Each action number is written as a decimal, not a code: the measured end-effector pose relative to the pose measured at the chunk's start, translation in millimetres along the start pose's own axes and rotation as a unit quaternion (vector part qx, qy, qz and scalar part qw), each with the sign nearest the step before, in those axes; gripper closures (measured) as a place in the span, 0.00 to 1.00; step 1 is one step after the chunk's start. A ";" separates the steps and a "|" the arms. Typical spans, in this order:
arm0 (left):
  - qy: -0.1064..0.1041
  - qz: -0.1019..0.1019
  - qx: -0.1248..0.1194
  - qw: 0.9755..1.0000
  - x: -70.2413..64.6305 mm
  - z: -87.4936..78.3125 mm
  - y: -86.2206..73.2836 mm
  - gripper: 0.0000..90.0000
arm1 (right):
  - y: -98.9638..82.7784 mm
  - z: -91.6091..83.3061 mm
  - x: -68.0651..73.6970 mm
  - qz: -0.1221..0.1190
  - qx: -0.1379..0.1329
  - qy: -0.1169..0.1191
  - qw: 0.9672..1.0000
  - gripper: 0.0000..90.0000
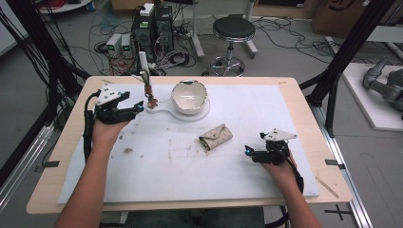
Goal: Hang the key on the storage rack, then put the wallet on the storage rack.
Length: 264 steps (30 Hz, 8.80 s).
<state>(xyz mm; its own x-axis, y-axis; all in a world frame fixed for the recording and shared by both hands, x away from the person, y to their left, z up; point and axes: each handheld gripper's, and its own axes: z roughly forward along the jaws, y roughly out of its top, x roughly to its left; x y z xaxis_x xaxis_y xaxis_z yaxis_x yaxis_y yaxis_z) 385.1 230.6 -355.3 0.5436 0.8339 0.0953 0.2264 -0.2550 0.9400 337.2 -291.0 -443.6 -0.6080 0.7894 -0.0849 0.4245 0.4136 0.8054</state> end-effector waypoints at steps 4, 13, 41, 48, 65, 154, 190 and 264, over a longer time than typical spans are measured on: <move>-0.019 0.009 0.005 1.000 -10.6 -10.8 -5.7 0.35 | 0.0 -0.7 -0.3 0.004 -0.002 0.000 1.000 0.20; -0.031 0.027 0.019 0.999 -34.8 -32.6 -20.6 0.30 | 1.0 -4.7 -1.0 0.008 -0.008 -0.003 1.000 0.20; -0.109 -0.003 0.020 0.994 -32.8 -7.7 -58.4 0.18 | -6.4 -9.9 -4.3 0.006 0.000 -0.005 1.000 0.20; -0.111 -0.006 0.025 0.993 -36.5 -3.5 -58.1 0.18 | -6.6 -11.9 -4.4 0.002 -0.002 -0.006 1.000 0.20; -0.134 -0.004 0.031 0.990 -56.5 22.5 -50.4 0.18 | -16.1 -27.2 -4.5 0.010 -0.007 -0.016 1.000 0.20; -0.254 0.088 0.168 0.949 -186.2 152.6 -26.7 0.40 | -66.0 -88.3 -11.1 0.035 0.011 -0.078 0.996 0.20; -0.157 0.058 0.110 0.980 -110.9 70.2 -7.4 0.40 | -11.7 -15.6 4.6 -0.027 0.007 -0.005 1.000 0.20; -0.078 0.091 0.180 0.976 -79.7 159.3 45.9 0.37 | -2.1 -3.6 9.6 -0.029 0.007 0.011 0.999 0.20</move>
<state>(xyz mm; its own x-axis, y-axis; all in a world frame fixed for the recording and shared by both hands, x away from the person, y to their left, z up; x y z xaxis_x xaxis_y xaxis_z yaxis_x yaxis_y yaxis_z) 480.9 74.4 -371.9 0.7106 0.6821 0.1725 0.3690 -0.5701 0.7340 328.1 -285.9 -444.1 -0.6461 0.7541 -0.1182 0.3980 0.4649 0.7909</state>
